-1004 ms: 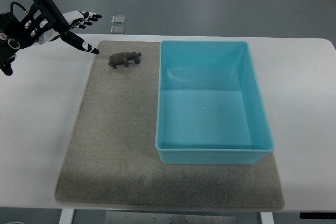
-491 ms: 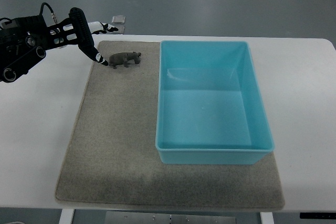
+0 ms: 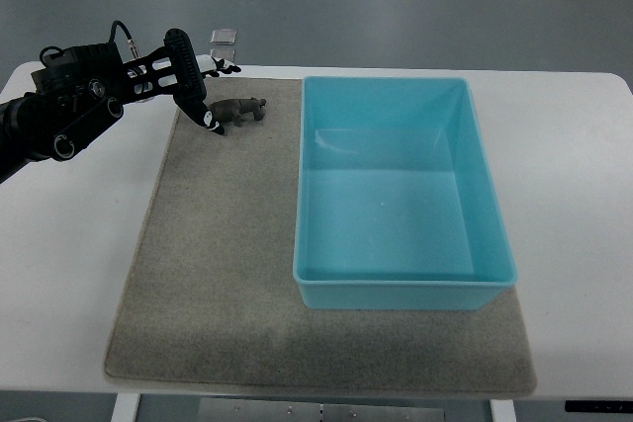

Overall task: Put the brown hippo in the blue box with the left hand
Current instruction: 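Reach the left hand down over the brown toy hippo, then close the left hand fingers around the brown hippo, then lift the hippo with the left hand toward the blue box, then carry the hippo over the blue box and lower it inside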

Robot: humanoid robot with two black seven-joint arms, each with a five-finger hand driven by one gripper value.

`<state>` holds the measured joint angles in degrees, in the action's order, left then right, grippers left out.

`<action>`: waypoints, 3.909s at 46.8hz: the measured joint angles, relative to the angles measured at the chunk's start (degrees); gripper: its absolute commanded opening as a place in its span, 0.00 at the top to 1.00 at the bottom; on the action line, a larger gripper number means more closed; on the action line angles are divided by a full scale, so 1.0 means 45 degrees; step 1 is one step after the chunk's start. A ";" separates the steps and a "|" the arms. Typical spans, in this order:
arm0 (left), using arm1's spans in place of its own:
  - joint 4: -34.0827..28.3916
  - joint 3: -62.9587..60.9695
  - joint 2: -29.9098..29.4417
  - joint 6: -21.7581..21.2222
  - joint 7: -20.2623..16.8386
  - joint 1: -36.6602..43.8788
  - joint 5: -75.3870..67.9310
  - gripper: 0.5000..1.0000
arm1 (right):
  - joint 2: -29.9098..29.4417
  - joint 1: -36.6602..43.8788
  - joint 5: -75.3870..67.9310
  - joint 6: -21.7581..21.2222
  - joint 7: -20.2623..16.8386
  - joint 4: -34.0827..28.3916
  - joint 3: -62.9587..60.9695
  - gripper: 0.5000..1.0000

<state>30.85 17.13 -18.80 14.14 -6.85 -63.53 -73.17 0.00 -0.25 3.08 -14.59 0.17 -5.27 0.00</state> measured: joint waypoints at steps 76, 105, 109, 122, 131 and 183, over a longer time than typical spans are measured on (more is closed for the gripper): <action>0.0193 -0.0032 0.0095 0.0080 -0.0019 0.0034 -0.0754 1.00 | 0.0000 -0.0002 0.0000 0.0001 0.0000 0.0000 0.0000 0.13; 0.1301 0.0130 -0.0562 0.0260 -0.0026 -0.0090 -0.0598 1.00 | 0.0000 -0.0002 0.0000 0.0001 0.0002 0.0000 0.0000 0.13; 0.1757 0.0170 -0.0965 0.0365 -0.0034 -0.0168 -0.0556 1.00 | 0.0000 -0.0003 0.0000 0.0001 0.0002 0.0000 0.0000 0.13; 0.2967 0.0573 -0.2299 0.0815 -0.0018 -0.0556 -0.0460 1.00 | 0.0000 -0.0002 0.0000 0.0001 0.0003 0.0000 0.0000 0.13; 0.4041 0.1491 -0.3211 0.1508 -0.0018 -0.0630 -0.0460 1.00 | 0.0000 -0.0003 0.0000 0.0001 0.0003 0.0000 -0.0001 0.13; 0.7750 0.2223 -0.0667 0.3632 0.0547 -0.1922 -0.2370 1.00 | 0.0000 -0.0002 0.0000 0.0001 0.0000 0.0000 0.0000 0.13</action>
<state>65.72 27.14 -21.80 30.49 -4.39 -72.18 -83.83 0.00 -0.26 3.08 -14.59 0.17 -5.27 0.00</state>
